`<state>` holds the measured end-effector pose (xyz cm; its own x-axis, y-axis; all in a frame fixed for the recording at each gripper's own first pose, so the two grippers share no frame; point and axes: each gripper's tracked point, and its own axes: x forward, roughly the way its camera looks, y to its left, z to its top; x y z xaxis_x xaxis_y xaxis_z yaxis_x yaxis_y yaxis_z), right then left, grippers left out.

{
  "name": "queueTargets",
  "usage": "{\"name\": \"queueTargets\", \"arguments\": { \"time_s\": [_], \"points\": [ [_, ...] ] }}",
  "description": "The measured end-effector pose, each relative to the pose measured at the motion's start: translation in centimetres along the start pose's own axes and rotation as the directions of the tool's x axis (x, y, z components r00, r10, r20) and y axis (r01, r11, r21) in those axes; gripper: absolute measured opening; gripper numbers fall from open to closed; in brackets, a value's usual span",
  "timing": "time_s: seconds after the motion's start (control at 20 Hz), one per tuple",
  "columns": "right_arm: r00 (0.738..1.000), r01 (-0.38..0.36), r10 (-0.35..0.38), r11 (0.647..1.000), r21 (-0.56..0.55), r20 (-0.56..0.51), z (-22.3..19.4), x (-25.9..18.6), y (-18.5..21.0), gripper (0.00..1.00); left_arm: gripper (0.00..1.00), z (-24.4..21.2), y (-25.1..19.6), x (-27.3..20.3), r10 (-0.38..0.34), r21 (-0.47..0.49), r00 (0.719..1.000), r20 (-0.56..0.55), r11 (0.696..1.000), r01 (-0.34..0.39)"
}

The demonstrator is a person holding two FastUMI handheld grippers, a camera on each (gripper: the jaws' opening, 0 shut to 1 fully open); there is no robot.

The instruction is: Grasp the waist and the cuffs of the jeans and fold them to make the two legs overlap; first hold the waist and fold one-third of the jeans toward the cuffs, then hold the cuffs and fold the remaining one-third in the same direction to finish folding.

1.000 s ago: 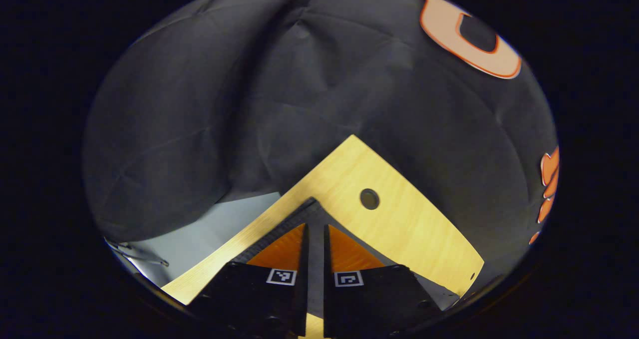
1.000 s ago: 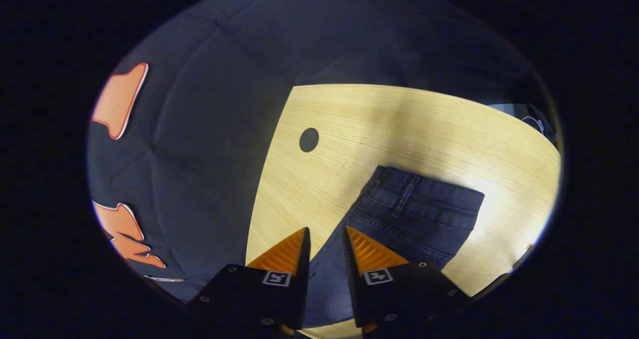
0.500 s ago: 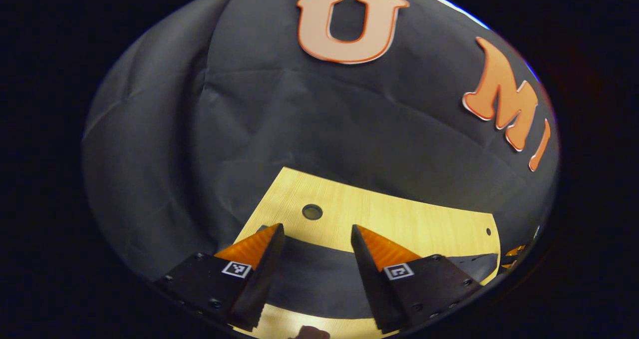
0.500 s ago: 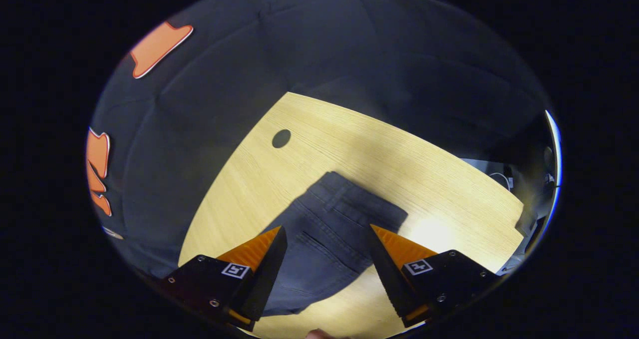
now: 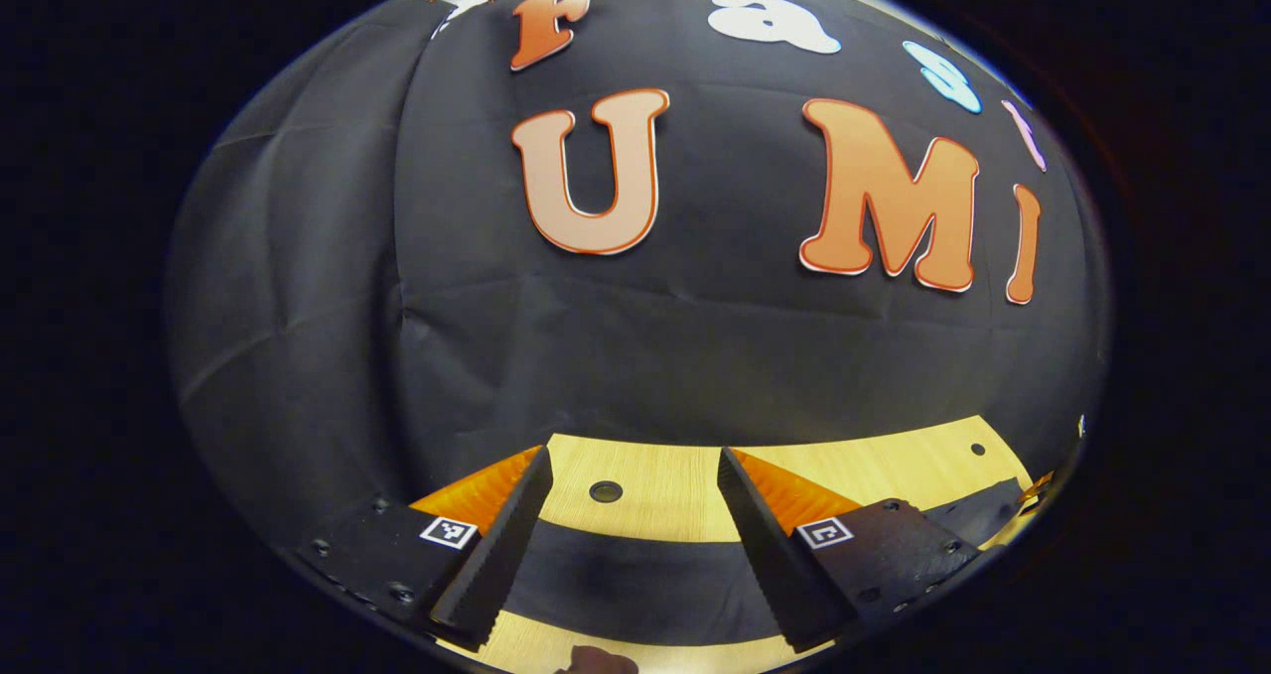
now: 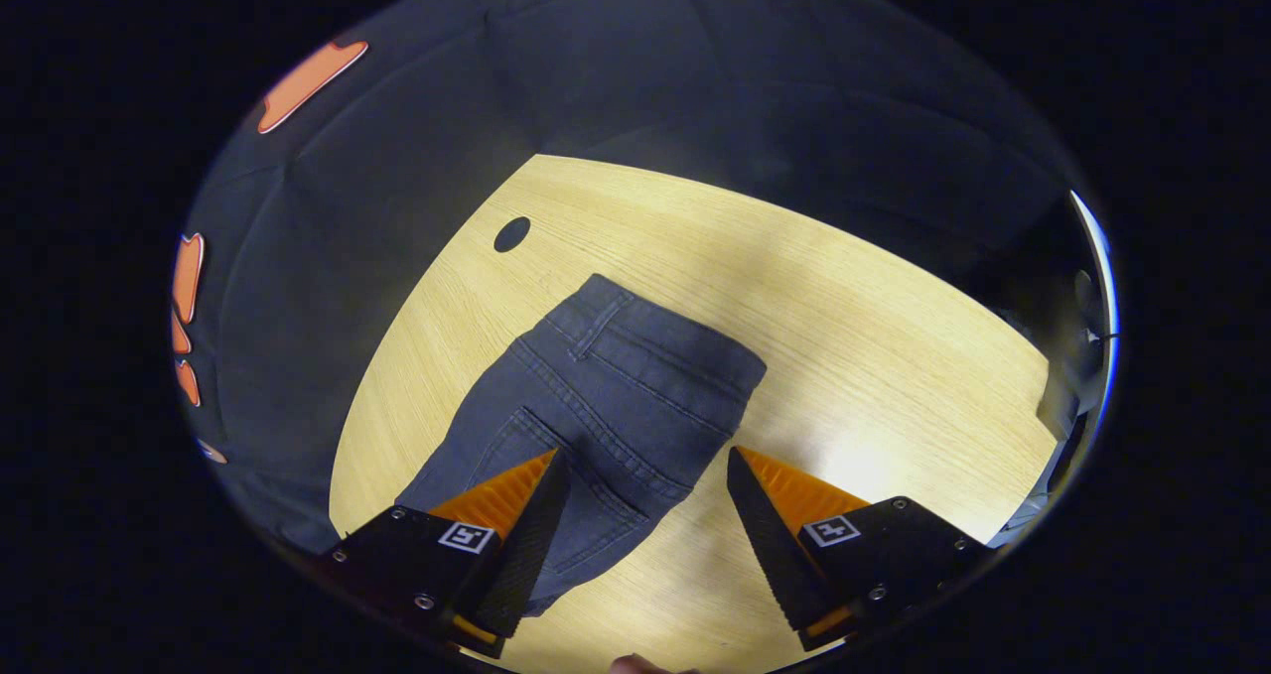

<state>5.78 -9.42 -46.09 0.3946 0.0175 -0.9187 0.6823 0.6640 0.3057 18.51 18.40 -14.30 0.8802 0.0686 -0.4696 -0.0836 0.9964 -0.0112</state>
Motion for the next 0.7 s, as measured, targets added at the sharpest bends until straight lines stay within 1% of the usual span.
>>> {"name": "queueTargets", "arguments": {
  "time_s": [0.15,0.25,0.35,0.45,0.5,0.55,0.6,0.65,0.7],
  "points": [
    [1.000,0.023,-0.023,1.000,0.003,0.003,0.1,1.0,-0.6,0.97,1.00,0.8,-2.4,-2.9,-0.005,0.000,0.998,0.061,1.000,0.005],
    [1.000,0.005,-0.005,1.000,0.018,0.015,0.7,2.0,-0.4,0.97,1.00,0.8,-3.8,-4.6,-0.009,0.018,0.997,0.082,1.000,0.007],
    [1.000,0.016,-0.015,0.999,0.036,-0.012,0.5,2.7,-0.6,0.97,1.00,1.0,-5.5,-5.9,-0.020,0.051,0.995,0.099,0.999,0.015],
    [0.999,0.031,-0.031,0.999,0.018,-0.020,0.2,3.5,-0.9,0.97,1.00,1.4,-7.2,-7.0,-0.037,0.073,0.993,0.114,0.997,0.029],
    [0.999,0.041,-0.041,0.999,0.012,-0.031,0.0,3.7,-1.2,0.95,1.00,1.1,-8.0,-7.2,-0.045,0.077,0.993,0.112,0.996,0.037],
    [0.999,0.040,-0.040,0.999,0.012,-0.014,0.5,3.8,-1.3,0.85,1.00,0.9,-8.7,-7.5,-0.054,0.079,0.993,0.104,0.996,0.046],
    [0.999,0.028,-0.028,1.000,0.008,-0.040,-0.1,3.7,-1.4,0.90,1.00,0.4,-9.4,-7.6,-0.064,0.078,0.993,0.095,0.995,0.056],
    [0.999,0.004,-0.004,1.000,0.014,-0.045,-0.3,3.8,-1.1,0.86,1.00,0.1,-9.9,-7.9,-0.071,0.080,0.994,0.084,0.995,0.064],
    [0.999,-0.012,0.013,1.000,0.025,-0.045,-0.5,3.9,-0.6,0.67,1.00,-0.3,-10.6,-8.0,-0.083,0.082,0.994,0.073,0.994,0.077]
  ]
}}
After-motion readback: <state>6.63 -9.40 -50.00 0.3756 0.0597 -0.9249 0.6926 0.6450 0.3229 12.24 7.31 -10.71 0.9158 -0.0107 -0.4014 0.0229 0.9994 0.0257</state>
